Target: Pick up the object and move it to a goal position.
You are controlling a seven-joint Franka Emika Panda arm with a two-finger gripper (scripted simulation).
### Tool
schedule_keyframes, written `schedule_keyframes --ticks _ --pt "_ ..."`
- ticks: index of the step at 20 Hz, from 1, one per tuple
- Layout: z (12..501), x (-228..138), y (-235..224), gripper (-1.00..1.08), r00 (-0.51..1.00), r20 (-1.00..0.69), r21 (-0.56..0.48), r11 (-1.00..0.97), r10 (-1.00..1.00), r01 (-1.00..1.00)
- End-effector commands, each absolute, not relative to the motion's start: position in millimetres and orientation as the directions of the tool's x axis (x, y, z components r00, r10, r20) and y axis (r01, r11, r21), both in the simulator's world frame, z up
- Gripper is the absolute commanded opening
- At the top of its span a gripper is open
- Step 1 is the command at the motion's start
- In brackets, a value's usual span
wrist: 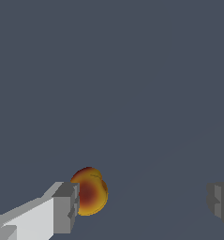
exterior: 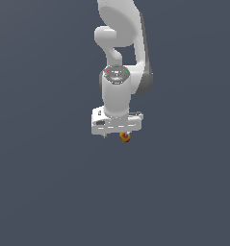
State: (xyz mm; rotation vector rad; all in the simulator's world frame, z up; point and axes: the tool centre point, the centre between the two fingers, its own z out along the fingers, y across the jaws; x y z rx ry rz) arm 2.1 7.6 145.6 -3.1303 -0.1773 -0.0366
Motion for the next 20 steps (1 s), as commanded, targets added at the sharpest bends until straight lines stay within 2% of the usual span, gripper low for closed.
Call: schedule_keyframes --ticks 1,11,20 --pt "137 -5 14 1.00 0.984 0.020 -0.002 -0.984 0.177 0.178" --pt "101 -43 47 1.00 0.877 0.005 0.003 -0.877 0.481 0.481" --pt "86 -63 62 1.00 0.794 0.000 0.001 -0.794 0.608 0.608"
